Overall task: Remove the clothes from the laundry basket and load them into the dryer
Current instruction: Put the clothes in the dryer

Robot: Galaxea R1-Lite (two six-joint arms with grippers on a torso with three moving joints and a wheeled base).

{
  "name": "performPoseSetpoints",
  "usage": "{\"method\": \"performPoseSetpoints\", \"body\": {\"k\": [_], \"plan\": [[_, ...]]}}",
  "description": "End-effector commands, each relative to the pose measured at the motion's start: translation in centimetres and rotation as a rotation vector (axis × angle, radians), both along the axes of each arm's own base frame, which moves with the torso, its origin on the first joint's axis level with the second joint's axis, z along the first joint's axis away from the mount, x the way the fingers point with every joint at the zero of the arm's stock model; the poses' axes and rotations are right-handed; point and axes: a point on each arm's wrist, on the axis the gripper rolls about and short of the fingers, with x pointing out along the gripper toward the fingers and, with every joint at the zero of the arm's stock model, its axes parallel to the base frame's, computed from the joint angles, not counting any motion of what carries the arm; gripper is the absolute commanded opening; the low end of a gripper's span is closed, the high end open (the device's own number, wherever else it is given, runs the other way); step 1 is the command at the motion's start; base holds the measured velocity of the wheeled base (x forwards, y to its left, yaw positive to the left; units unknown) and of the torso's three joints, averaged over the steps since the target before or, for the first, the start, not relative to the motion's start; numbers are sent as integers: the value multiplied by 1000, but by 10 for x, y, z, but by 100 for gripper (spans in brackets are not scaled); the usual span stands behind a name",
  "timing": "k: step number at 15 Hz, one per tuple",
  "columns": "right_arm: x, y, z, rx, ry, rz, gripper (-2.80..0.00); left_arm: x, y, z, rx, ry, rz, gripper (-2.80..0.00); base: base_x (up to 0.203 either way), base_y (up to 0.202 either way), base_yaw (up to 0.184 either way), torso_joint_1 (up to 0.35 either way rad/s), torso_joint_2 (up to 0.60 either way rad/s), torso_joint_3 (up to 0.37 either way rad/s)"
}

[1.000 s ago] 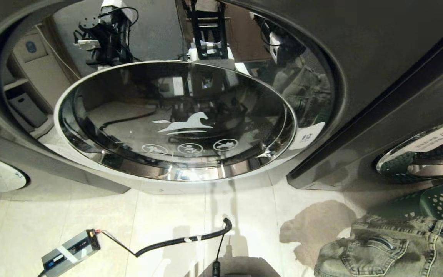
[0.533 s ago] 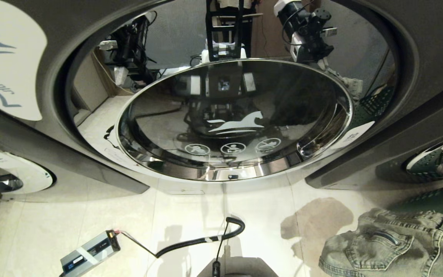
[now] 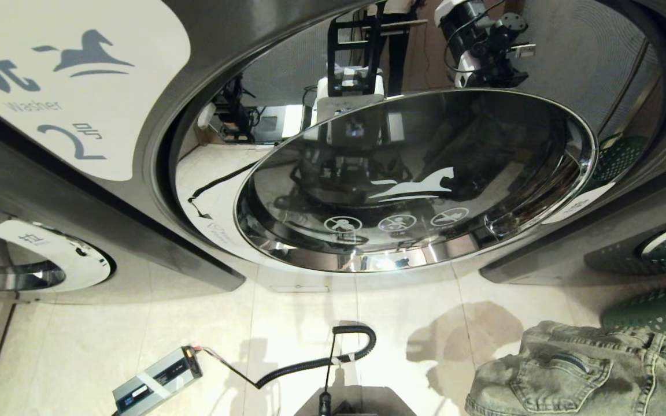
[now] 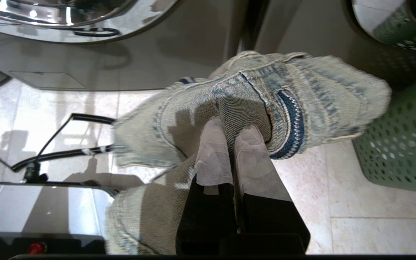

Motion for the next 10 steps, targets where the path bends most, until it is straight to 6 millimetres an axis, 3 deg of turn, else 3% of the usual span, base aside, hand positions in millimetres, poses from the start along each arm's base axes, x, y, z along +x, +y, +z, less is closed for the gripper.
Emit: {"method": "performPoseSetpoints", "body": {"k": [1,6,10], "plan": [[0,0,0,1,-1,0,-280,0,0,0,0,1,0,-280,0,0,0,0,0,0],[0,0,0,5,-1,-1,-280,0,0,0,-1,0,0,-280,0,0,0,0,0,5],[0,0,0,5,-1,-1,-280,0,0,0,-1,0,0,-280,0,0,0,2,4,155]]}}
